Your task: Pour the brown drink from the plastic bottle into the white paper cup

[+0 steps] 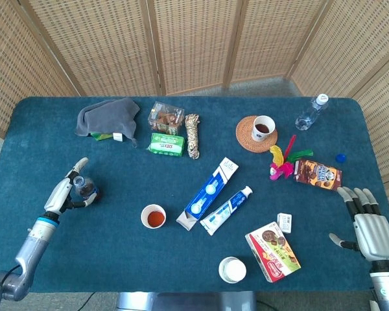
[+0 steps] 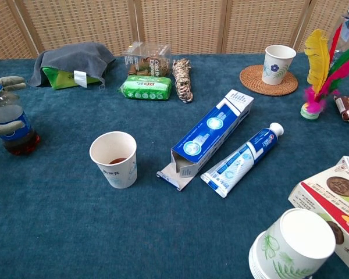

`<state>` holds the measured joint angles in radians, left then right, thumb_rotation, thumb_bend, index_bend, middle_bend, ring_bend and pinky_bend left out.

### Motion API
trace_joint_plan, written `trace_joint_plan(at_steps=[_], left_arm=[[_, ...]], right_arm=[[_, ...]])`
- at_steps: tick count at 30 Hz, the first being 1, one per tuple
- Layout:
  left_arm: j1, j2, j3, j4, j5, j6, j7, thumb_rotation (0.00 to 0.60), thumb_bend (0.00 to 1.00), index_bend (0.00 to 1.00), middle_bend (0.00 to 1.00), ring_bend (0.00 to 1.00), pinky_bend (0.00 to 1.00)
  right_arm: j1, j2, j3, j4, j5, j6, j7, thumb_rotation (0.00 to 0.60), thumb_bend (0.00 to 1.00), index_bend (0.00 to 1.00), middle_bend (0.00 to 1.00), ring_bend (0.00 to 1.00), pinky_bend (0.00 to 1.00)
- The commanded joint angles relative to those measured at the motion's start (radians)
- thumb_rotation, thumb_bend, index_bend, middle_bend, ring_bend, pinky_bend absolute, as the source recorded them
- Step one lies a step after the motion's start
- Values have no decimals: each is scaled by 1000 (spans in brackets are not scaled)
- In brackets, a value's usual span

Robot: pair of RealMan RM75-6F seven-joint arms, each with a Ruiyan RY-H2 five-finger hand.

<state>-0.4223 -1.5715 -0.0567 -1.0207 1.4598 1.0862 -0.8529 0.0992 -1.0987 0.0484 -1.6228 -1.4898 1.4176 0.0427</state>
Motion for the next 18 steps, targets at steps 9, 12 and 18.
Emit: trace_joint_plan(at_steps=[9,12,18], left_arm=[[14,-53,-33,25,-22,59,26,600,413,433,355,335,441],[19,-45,-40,10,-20,78,25,600,413,444,370,348,457],[22,25,-43,-62,8,127,75,600,413,444,369,349,459]], right_arm=[[-1,2,1,0,2,1,5,600,0,0,0,0,0],[-1,3,1,0,2,1,8,600,0,0,0,0,0],[-1,7,0,-2,-1,2,15,600,0,0,0,0,0]])
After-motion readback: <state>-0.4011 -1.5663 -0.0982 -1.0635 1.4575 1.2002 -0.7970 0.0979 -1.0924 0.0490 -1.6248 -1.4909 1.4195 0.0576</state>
